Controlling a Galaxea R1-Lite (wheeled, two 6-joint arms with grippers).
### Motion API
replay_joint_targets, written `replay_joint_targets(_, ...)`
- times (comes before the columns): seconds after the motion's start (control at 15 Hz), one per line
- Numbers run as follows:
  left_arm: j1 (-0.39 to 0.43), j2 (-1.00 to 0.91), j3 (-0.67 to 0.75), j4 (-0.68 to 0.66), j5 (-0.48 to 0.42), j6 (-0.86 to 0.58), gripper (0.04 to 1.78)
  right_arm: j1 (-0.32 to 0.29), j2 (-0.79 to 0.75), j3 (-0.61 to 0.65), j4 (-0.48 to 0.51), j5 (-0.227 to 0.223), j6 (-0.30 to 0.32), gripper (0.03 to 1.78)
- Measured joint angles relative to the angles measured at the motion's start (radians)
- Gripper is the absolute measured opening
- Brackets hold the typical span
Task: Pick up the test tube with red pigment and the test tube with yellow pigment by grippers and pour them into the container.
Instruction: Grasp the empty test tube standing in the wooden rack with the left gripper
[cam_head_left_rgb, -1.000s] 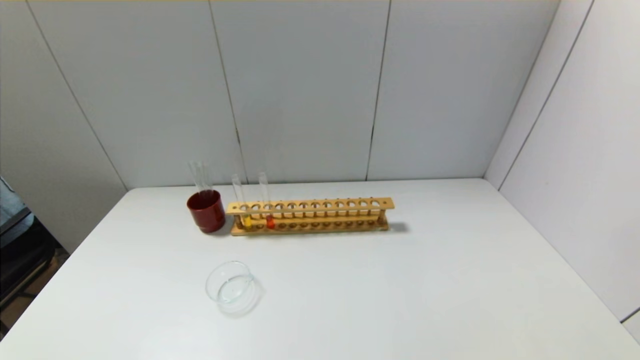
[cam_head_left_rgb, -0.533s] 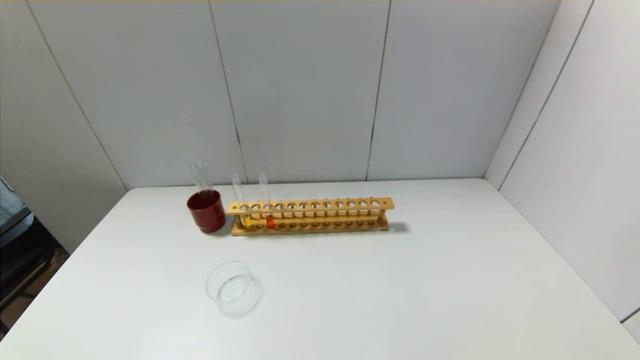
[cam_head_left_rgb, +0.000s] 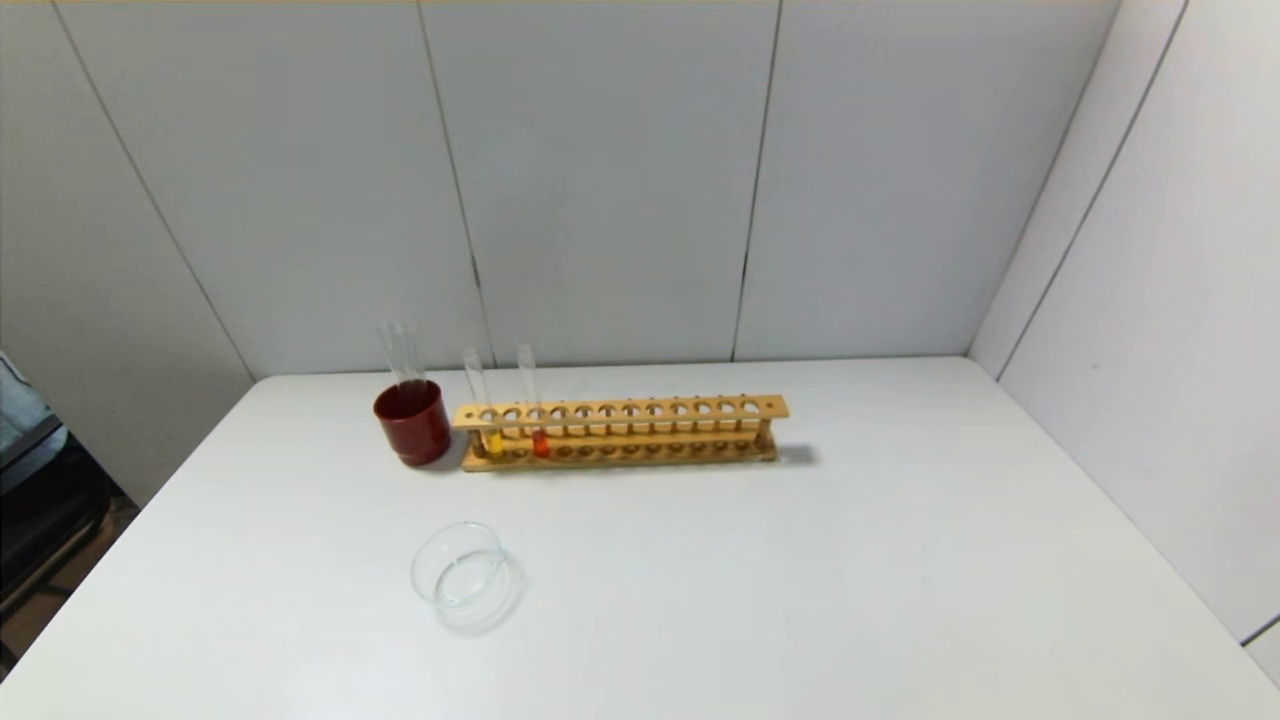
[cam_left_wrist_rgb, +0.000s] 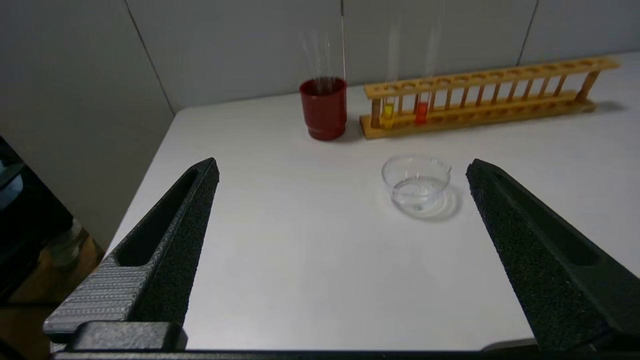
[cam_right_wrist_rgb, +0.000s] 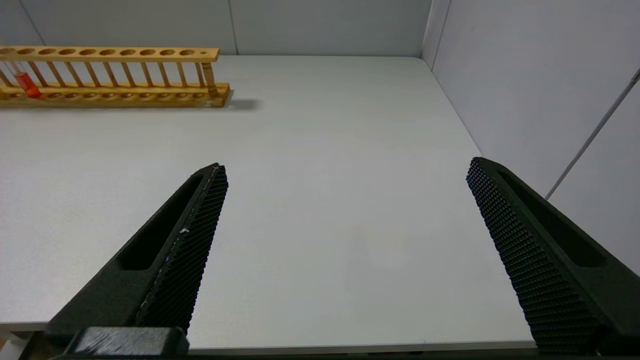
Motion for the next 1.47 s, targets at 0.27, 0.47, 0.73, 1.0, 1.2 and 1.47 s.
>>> replay_joint_targets(0.27,0.001,0.119,-0.273,0.21,-0.07,-0.013,1.75,0.0,0.0,0.0,0.0,0.0,0.0,1.75)
replay_joint_targets(0.47,0.001,0.281,-0.402,0.23,-0.171,-0.032,1.75,0.0,0.0,0.0,0.0,0.0,0.0,1.75)
replay_joint_targets(0.73,0.001,0.517,-0.523,0.128,-0.303,-0.097,1.75,0.0,0.0,0.0,0.0,0.0,0.0,1.75)
replay_joint_targets(1.0,-0.019,0.749,-0.561,0.016,-0.354,-0.113,1.75,0.0,0.0,0.0,0.0,0.0,0.0,1.75)
replay_joint_targets(1.2,-0.052,0.921,-0.571,-0.079,-0.356,-0.114,1.75,0.0,0.0,0.0,0.0,0.0,0.0,1.75)
replay_joint_targets(1.47,-0.128,1.153,-0.572,-0.247,-0.306,-0.109,1.75,0.0,0.0,0.0,0.0,0.0,0.0,1.75)
